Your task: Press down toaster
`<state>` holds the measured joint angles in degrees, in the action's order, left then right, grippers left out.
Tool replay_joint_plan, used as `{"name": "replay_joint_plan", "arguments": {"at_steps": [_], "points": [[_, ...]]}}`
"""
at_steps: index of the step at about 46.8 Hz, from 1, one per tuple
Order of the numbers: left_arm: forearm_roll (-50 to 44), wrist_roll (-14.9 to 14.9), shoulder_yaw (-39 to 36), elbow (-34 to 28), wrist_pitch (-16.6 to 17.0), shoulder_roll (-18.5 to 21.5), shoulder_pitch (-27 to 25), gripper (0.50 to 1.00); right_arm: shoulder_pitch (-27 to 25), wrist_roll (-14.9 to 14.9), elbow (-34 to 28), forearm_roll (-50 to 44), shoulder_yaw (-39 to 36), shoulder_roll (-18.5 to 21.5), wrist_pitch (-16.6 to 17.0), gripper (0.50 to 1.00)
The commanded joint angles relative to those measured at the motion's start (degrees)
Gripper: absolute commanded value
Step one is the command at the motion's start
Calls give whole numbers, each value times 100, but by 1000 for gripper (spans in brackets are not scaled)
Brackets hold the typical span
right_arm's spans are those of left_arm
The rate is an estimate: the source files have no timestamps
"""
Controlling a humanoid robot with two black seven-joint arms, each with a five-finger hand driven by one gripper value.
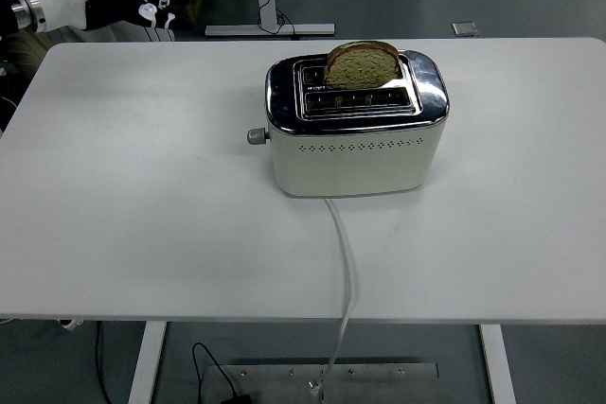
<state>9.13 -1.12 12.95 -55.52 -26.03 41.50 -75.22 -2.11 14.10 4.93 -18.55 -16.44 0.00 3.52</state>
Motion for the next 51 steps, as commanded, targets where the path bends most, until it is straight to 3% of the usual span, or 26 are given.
{"name": "replay_joint_plan", "arguments": {"at_steps": [1, 8, 19, 31, 42, 51], "points": [[-306, -230, -3, 93, 1, -10, 25, 1000, 0, 5, 0, 9, 0, 0, 0, 998], [-921, -415, 33, 295, 10, -19, 201, 1000, 0, 5, 0, 0, 0, 0, 0, 998], [-1783, -433, 489, 902, 10, -256, 754, 1000, 0, 5, 0, 9, 0, 0, 0, 998], [-1897, -433, 1526, 1350, 19, -511, 1686, 1000, -9, 5, 0, 9, 0, 0, 0, 998], [-1950, -459, 2282, 1368, 28, -634, 2266, 1000, -9, -4, 0, 9, 0, 0, 0, 998], [-1968, -652, 2458, 1377, 493, -678, 2504, 1000, -9, 5, 0, 9, 0, 0, 0, 998]]}}
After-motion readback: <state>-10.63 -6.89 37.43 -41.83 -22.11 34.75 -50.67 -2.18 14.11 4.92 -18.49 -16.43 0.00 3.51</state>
